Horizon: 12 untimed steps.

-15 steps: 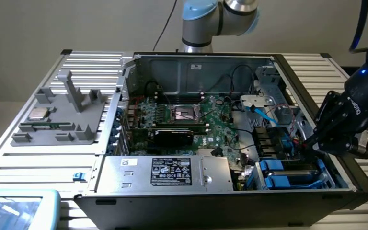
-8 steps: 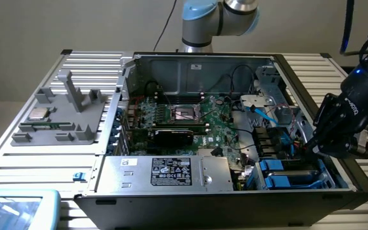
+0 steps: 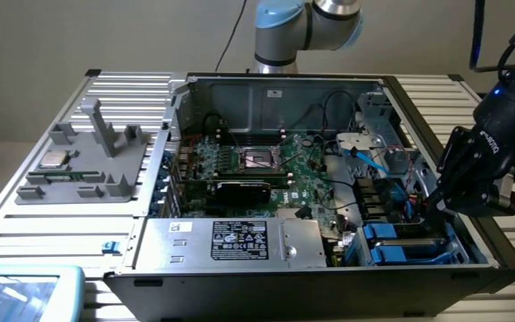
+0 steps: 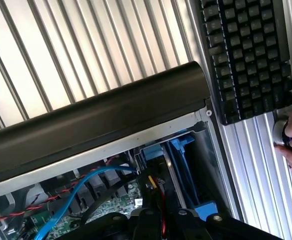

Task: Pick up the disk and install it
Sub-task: 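Insert the first disk wire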

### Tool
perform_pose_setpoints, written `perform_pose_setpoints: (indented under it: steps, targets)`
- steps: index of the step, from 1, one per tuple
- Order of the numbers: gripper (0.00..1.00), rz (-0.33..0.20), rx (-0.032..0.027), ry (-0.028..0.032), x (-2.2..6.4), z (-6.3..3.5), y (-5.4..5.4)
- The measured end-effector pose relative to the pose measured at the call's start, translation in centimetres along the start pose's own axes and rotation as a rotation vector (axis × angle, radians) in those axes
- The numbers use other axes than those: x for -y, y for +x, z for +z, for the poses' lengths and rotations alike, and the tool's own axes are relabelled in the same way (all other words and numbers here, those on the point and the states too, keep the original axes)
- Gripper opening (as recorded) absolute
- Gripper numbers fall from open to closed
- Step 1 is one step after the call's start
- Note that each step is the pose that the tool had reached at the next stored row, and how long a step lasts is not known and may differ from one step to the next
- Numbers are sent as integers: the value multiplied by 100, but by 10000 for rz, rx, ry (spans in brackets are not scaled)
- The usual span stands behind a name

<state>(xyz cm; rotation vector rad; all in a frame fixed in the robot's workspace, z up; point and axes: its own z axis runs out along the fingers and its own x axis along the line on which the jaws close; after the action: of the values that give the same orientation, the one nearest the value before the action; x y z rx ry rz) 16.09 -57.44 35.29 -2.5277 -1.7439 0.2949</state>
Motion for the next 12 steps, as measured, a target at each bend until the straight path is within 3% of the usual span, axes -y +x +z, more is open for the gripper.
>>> perform_pose_setpoints:
  steps: [1, 2, 7, 8, 12]
  targets:
    - [15, 19, 93, -38, 3, 0, 2]
    - [15, 48, 229, -95, 6, 0, 4]
    - [15, 219, 1037, -434, 18, 2, 12]
    - [15, 231, 1095, -457, 18, 2, 12]
    - [15, 235, 1096, -456, 19, 1, 12]
